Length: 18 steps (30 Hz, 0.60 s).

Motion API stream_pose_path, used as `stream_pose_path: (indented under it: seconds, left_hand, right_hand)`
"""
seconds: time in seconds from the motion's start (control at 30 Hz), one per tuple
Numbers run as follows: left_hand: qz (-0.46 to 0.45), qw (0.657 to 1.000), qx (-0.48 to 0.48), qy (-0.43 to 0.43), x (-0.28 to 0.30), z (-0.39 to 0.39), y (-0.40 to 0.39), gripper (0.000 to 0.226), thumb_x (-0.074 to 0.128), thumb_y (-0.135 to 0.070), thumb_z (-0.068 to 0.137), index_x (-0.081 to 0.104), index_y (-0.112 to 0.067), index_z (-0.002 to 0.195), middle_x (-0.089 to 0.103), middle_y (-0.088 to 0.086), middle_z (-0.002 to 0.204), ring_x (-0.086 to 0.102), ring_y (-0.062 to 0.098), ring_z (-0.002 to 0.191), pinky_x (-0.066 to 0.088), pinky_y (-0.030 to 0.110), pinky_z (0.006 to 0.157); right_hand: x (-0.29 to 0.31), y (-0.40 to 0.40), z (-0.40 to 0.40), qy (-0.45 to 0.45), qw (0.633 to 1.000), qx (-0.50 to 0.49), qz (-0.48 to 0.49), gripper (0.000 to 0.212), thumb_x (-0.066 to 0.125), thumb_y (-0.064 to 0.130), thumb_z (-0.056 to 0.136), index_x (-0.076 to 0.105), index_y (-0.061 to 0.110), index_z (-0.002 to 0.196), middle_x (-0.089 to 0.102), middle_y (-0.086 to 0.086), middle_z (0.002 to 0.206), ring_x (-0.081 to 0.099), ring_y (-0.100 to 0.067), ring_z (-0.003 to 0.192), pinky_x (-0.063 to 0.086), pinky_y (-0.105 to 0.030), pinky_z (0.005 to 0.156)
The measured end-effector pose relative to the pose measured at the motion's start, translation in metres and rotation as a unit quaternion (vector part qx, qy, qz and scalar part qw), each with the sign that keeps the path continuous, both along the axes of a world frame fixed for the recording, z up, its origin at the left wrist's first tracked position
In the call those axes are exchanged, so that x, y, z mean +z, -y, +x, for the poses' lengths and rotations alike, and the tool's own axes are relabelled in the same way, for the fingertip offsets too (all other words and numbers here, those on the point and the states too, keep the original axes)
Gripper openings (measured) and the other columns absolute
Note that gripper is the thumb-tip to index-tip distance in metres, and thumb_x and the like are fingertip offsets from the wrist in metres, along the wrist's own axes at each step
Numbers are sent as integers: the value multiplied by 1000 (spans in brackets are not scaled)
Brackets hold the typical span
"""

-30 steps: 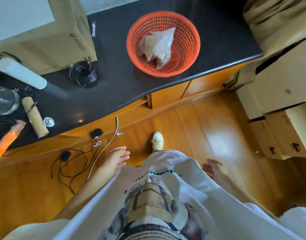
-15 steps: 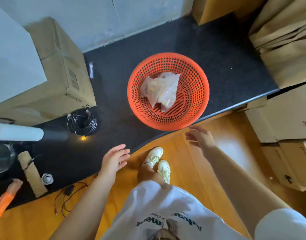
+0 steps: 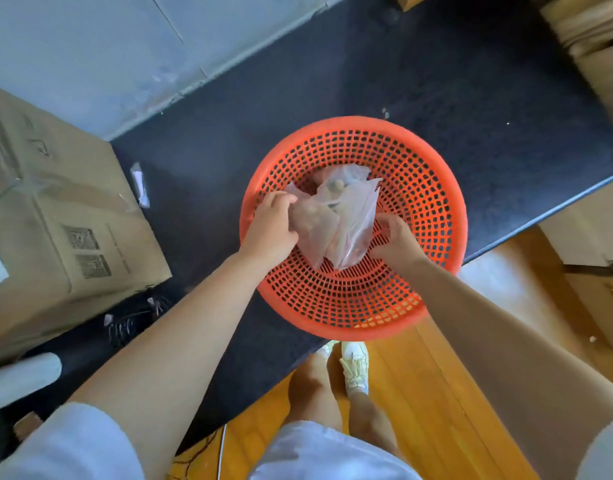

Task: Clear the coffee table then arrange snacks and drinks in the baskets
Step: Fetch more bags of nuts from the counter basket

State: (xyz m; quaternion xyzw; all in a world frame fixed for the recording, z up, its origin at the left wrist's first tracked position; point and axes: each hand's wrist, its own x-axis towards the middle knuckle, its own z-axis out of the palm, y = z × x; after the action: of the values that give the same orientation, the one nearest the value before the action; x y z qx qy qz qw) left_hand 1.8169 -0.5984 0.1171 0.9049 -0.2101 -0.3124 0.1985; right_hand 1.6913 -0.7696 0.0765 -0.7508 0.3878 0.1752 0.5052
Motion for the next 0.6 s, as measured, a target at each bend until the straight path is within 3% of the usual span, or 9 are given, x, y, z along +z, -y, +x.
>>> stream_pose_path:
  seconds: [0.07, 0.13, 0.27, 0.33, 0.5, 0.6]
  left_hand:
    - [27, 998, -60, -2, -12, 14, 6, 63, 57, 8, 77, 41, -8, 135, 32, 7, 146, 32, 23, 136, 24, 29, 114]
    - [40, 994, -106, 3, -19, 23, 9, 69, 58, 10, 75, 38, -10, 138, 27, 5, 151, 27, 23, 140, 20, 30, 116]
    - [60, 979, -192, 2, -27, 34, 15, 80, 57, 11, 76, 28, -18, 145, 19, -1, 157, 16, 21, 145, 15, 35, 119]
    - [72, 974, -216, -5, -29, 34, 17, 82, 55, 12, 77, 25, -19, 146, 20, -3, 156, 13, 19, 146, 17, 36, 119]
    - [101, 966, -228, 64, -27, 31, 18, 75, 58, 7, 77, 32, -21, 142, 39, 1, 143, 29, 25, 136, 32, 40, 109]
    - [120, 952, -252, 126, -25, 31, 20, 58, 55, 3, 79, 44, -20, 132, 48, 2, 129, 37, 29, 123, 36, 40, 99]
  right_hand:
    - [-11, 0, 8, -8, 1000, 22, -1, 64, 67, -6, 69, 45, 3, 129, 47, -16, 130, 44, -26, 122, 35, -27, 97]
    - [-18, -3, 12, -13, 1000, 23, 15, 68, 67, -7, 66, 43, 5, 129, 50, -13, 123, 49, -25, 115, 39, -29, 92]
    - [-27, -8, 15, -1, 997, 18, 71, 72, 63, -12, 65, 33, 8, 127, 58, -18, 108, 58, -35, 101, 49, -53, 87]
    - [-28, -10, 13, 5, 998, 21, 63, 69, 64, -10, 65, 34, 9, 125, 60, -21, 106, 60, -38, 97, 49, -57, 82]
    - [-22, -10, 3, -1, 1000, 4, -11, 57, 73, 4, 56, 53, 23, 106, 66, -2, 100, 63, -22, 96, 51, -35, 77]
    - [-18, -10, -5, -20, 999, 27, -34, 58, 79, 14, 54, 60, 17, 108, 61, -2, 107, 58, -22, 104, 47, -30, 79]
